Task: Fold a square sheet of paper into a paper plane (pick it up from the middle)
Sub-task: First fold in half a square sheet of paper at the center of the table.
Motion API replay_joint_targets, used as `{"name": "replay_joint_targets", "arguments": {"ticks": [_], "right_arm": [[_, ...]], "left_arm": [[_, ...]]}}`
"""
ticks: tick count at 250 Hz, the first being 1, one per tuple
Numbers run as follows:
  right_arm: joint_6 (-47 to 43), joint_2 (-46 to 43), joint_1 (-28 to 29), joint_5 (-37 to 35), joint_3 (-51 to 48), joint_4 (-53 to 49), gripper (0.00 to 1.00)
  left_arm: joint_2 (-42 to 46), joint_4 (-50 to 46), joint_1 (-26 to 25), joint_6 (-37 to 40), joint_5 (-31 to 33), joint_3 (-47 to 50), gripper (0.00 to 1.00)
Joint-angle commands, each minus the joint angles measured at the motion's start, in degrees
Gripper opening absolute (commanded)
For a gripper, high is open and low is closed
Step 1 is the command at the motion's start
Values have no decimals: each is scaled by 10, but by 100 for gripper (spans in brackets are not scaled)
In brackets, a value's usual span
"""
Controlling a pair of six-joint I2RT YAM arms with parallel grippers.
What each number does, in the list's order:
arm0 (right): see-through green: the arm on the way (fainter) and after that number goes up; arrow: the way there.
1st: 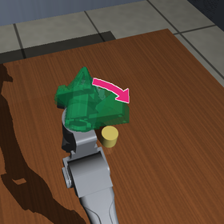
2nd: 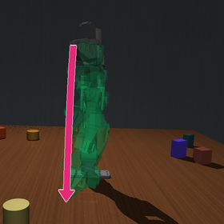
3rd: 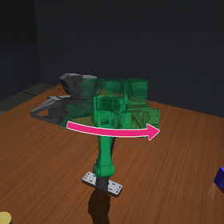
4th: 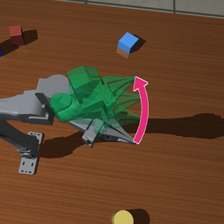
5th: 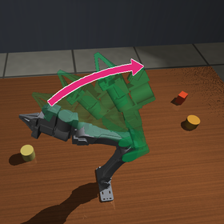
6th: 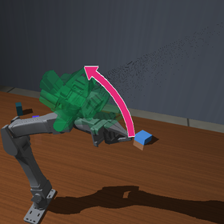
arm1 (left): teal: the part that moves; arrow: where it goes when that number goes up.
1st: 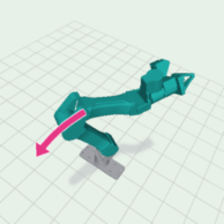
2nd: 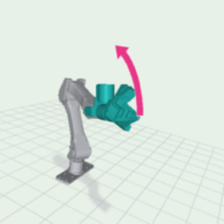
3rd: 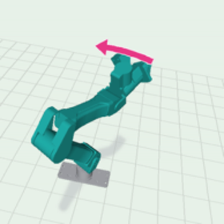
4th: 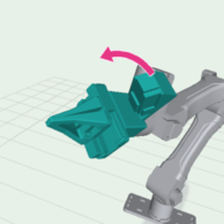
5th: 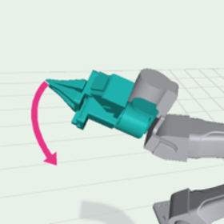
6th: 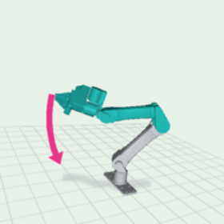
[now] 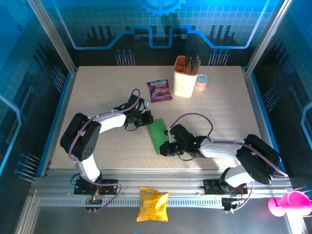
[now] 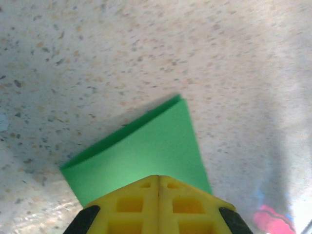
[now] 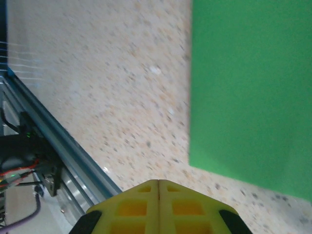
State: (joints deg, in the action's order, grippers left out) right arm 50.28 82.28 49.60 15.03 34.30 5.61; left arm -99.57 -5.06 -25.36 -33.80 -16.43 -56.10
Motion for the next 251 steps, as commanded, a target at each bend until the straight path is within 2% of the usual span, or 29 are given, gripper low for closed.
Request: {"name": "replay_joint_targets", "arguments": {"ticks": [1, 59, 123, 251], "right_arm": [[-25, 9, -13, 3, 46, -29, 0], [-29, 97, -30, 21, 99, 7, 0], [-8, 158, -47, 30, 58, 74, 0], [12, 190, -50, 27, 12, 111, 0]], "left_arm": [[38, 9, -14, -23, -20, 31, 0], [73, 51, -42, -73, -25, 100, 0], [68, 88, -60, -102, -21, 130, 0], [23, 104, -74, -116, -8, 147, 0]]}}
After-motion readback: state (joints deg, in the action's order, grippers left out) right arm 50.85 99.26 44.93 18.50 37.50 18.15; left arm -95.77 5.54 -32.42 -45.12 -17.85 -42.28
